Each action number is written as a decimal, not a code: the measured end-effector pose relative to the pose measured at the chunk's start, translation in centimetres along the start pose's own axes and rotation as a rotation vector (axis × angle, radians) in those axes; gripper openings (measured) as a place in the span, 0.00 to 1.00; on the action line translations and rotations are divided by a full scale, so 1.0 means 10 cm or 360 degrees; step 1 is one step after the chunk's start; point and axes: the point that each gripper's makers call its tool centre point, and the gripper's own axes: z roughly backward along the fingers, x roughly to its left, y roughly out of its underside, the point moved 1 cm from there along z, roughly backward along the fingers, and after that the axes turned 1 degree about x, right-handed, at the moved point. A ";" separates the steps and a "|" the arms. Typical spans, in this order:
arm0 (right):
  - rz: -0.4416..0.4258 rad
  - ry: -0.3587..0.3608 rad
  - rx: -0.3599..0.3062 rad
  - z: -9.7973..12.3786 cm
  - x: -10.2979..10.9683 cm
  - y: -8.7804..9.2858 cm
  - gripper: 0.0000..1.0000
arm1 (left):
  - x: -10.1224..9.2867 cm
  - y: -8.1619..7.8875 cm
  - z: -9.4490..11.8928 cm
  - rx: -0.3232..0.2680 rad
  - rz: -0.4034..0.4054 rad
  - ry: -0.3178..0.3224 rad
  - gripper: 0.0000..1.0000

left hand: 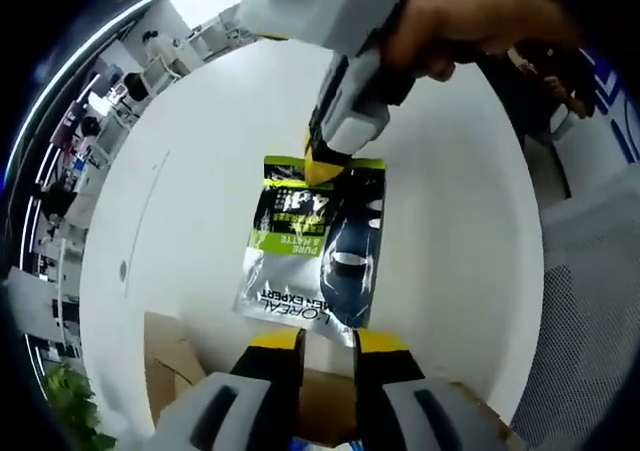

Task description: Operate the shoe box by opening the lid, removing the specified soft item, and placing it in the target area until the item is outside and the box remains undamaged.

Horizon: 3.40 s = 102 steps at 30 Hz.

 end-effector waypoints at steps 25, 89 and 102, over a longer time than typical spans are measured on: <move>0.0077 0.0032 -0.0089 0.52 0.03 -0.06 0.33 | 0.10 -0.10 0.60 -0.0447 0.0447 -0.0018 0.31; 0.0287 -0.0566 -0.0296 0.84 2.15 -0.47 0.55 | 0.22 1.80 1.79 -0.0751 0.1148 -0.0356 0.70; 0.0393 -0.0666 -0.0255 0.60 2.47 -0.47 0.46 | 0.13 2.11 1.90 -0.0857 0.1215 -0.0436 0.74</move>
